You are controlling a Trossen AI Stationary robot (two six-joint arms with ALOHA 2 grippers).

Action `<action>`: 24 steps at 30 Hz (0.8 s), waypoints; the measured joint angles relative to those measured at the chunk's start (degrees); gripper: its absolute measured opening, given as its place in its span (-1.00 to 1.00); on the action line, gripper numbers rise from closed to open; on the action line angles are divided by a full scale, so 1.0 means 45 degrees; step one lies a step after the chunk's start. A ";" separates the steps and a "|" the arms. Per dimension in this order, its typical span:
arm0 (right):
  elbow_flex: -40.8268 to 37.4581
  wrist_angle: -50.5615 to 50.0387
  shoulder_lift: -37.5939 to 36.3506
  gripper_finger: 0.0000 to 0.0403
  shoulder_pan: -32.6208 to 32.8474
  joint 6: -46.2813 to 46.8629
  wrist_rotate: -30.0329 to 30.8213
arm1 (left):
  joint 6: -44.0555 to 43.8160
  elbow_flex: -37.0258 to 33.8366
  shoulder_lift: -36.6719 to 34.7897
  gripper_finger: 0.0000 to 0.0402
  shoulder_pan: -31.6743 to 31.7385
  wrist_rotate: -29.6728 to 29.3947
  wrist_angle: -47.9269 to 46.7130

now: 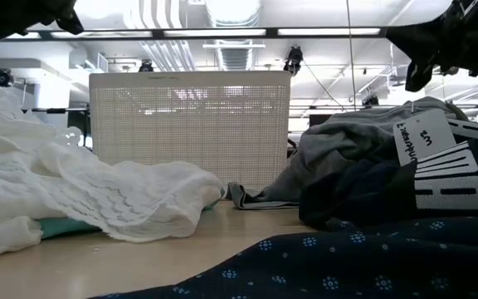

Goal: Sort clothes
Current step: Put the white shirt into the bin

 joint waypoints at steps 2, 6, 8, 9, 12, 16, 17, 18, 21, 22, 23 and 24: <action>0.0214 -0.0047 0.0063 -1.00 0.0027 -0.0041 -0.0293 | 0.0000 0.0001 -0.0001 -1.00 0.0000 -0.0001 0.0000; 0.0821 -0.0034 0.0509 -1.00 0.0118 -0.0566 -0.0708 | 0.0000 -0.0001 0.0003 -1.00 0.0001 0.0001 0.0000; 0.1233 -0.0001 0.0996 -1.00 0.0201 -0.0889 -0.0702 | 0.0000 0.0002 0.0002 -1.00 0.0001 0.0000 0.0000; 0.1461 0.0046 0.1308 -1.00 0.0246 -0.1043 -0.0699 | 0.0000 0.0002 0.0003 -1.00 0.0000 0.0003 -0.0005; 0.2171 -0.0017 0.2417 -1.00 0.0399 -0.1598 -0.0704 | 0.0000 0.0002 0.0003 -1.00 0.0000 0.0003 0.0000; 0.3321 0.0026 0.4483 -1.00 0.0686 -0.2009 -0.0704 | 0.0000 0.0001 0.0003 -1.00 0.0000 -0.0002 0.0000; 0.3656 -0.0002 0.5022 -1.00 0.0778 -0.2100 -0.0707 | 0.0000 0.0001 0.0003 -1.00 0.0002 0.0000 0.0000; 0.4000 0.0007 0.5614 -1.00 0.0880 -0.2143 -0.0753 | 0.0000 0.0002 0.0003 -1.00 0.0000 0.0003 -0.0005; 0.5182 0.0039 0.7495 -1.00 0.1172 -0.2126 -0.1362 | 0.0000 0.0002 0.0003 -1.00 0.0000 0.0003 0.0000; 0.5611 0.0018 0.8108 -1.00 0.1268 -0.2143 -0.1637 | 0.0000 0.0000 0.0003 -1.00 0.0000 0.0003 -0.0005; 0.6034 0.0007 0.8678 -1.00 0.1362 -0.2143 -0.1932 | 0.0000 -0.0001 0.0003 -1.00 0.0000 0.0001 -0.0003; 0.6483 0.0003 0.9255 -1.00 0.1459 -0.2141 -0.2250 | 0.0000 0.0002 0.0003 -1.00 0.0005 -0.0002 0.0000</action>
